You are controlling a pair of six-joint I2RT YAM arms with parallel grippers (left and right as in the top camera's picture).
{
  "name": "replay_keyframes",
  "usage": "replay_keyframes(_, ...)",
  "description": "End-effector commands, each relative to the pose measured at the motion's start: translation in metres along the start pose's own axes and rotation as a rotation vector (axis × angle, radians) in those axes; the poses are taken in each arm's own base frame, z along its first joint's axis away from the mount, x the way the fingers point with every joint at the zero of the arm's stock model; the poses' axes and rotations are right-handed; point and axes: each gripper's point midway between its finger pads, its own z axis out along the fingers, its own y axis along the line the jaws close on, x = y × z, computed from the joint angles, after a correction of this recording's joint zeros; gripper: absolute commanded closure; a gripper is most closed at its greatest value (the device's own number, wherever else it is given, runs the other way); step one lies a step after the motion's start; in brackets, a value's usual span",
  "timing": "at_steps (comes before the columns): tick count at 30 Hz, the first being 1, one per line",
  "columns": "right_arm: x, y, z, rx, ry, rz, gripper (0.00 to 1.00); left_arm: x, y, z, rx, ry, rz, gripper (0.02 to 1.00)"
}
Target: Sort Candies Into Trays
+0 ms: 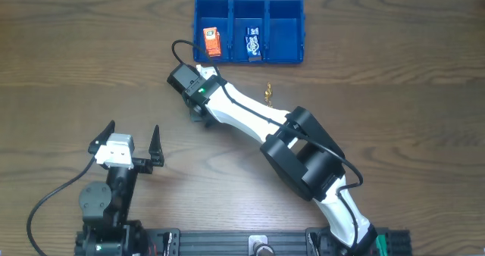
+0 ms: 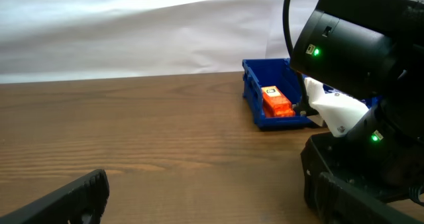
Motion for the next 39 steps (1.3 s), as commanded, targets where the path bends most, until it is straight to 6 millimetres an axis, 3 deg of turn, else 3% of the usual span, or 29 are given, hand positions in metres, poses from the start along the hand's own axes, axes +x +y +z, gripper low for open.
replay_keyframes(1, 0.004, -0.003, 0.007, 0.025, 0.006, 0.004, 0.645, 0.016, -0.004, 0.001, 0.025, 0.046, 0.007, 0.02)
replay_keyframes(21, 0.006, 0.001, 0.006, 0.019, 0.001, -0.005, 0.963, 0.016, -0.004, 0.001, 0.025, 0.046, 0.007, 0.02)
replay_keyframes(23, 0.0, 0.001, -0.001, 0.012, -0.01, -0.002, 0.963, 0.016, -0.004, 0.001, 0.025, 0.046, 0.007, 0.02)
replay_keyframes(26, -0.029, -0.007, -0.036, 0.0, -0.08, -0.01, 0.963, 0.016, -0.004, 0.001, 0.025, 0.046, 0.007, 0.02)
replay_keyframes(29, -0.066, -0.033, -0.089, 0.033, -0.193, 0.001, 0.963, 0.016, -0.004, 0.001, 0.025, 0.046, 0.007, 0.02)
replay_keyframes(32, -0.109, -0.082, -0.146, 0.066, -0.322, 0.037, 0.963, 0.016, -0.004, 0.001, 0.025, 0.046, 0.007, 0.02)
replay_keyframes(35, -0.139, -0.125, -0.17, 0.097, -0.391, 0.063, 0.963, 0.016, -0.004, 0.001, 0.025, 0.046, 0.007, 0.02)
replay_keyframes(38, -0.168, -0.174, -0.172, 0.148, -0.441, 0.089, 0.963, 0.016, -0.004, 0.001, 0.025, 0.046, 0.007, 0.02)
replay_keyframes(39, -0.174, -0.182, -0.172, 0.157, -0.453, 0.093, 0.965, 0.016, -0.004, 0.001, 0.025, 0.046, 0.007, 0.02)
